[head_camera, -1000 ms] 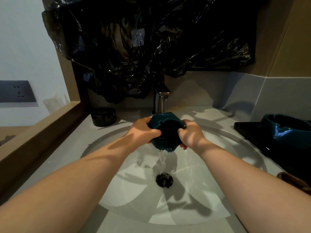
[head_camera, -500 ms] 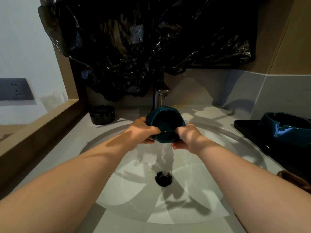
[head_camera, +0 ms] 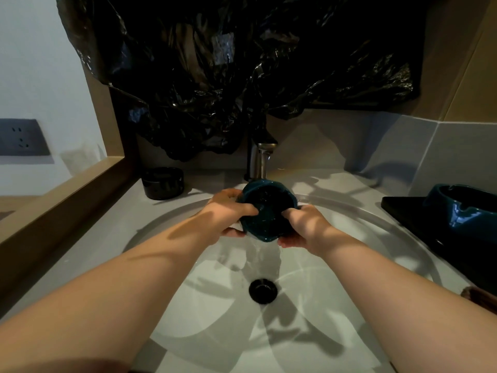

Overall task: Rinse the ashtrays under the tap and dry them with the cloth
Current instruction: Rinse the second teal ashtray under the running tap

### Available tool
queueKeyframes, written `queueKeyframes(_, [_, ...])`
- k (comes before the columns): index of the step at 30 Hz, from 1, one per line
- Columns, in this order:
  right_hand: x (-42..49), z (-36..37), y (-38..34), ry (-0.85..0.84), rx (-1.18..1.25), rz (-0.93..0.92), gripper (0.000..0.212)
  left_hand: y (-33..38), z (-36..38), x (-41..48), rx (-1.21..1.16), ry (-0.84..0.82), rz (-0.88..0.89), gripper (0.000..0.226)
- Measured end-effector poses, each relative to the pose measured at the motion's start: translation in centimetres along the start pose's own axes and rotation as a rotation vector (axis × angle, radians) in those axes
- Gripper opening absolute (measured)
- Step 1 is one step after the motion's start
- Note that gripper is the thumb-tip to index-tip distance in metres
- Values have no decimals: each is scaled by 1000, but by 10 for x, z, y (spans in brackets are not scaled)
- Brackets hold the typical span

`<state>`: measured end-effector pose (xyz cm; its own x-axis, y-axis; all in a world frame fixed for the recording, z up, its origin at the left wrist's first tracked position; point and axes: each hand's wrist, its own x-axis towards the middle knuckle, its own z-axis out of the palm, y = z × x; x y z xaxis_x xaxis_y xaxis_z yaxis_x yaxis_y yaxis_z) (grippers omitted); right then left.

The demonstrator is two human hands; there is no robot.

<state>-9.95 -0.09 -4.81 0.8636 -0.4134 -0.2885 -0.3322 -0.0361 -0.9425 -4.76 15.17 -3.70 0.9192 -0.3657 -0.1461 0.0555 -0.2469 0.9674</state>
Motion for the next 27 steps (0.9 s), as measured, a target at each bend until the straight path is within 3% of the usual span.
queueKeyframes(4, [-10,3,-6,-110,200,139,17,2,5,-5,-62,-93,-39,21])
queueKeyframes(6, [-15,-1,-9,-160,94,171,21,3,8,-5,-133,-44,-62,20])
queueKeyframes(9, [-17,-9,-12,-183,-241,119,42,4,9,-8,-205,8,-174,26])
queueKeyframes(12, [-15,-8,-16,-133,-439,-1,54,3,5,-7,-255,18,-233,30])
queueKeyframes(14, [-13,-6,-18,-29,-482,-130,48,3,3,-5,-322,28,-246,30])
queueKeyframes(17, [-12,-9,-22,254,-463,-515,26,0,2,0,-303,75,-238,34])
queueKeyframes(18, [-16,-9,-26,258,-439,-606,26,-3,2,3,-268,97,-230,36])
queueKeyframes(21, [-37,2,-33,-20,-541,-612,38,-7,1,7,-210,127,-224,39])
queueKeyframes(25, [-49,26,-39,-393,-1299,-410,28,-4,6,7,-197,96,-244,43])
queueKeyframes(27, [-44,32,-42,-451,-1570,-329,42,-3,9,8,-233,57,-244,40])
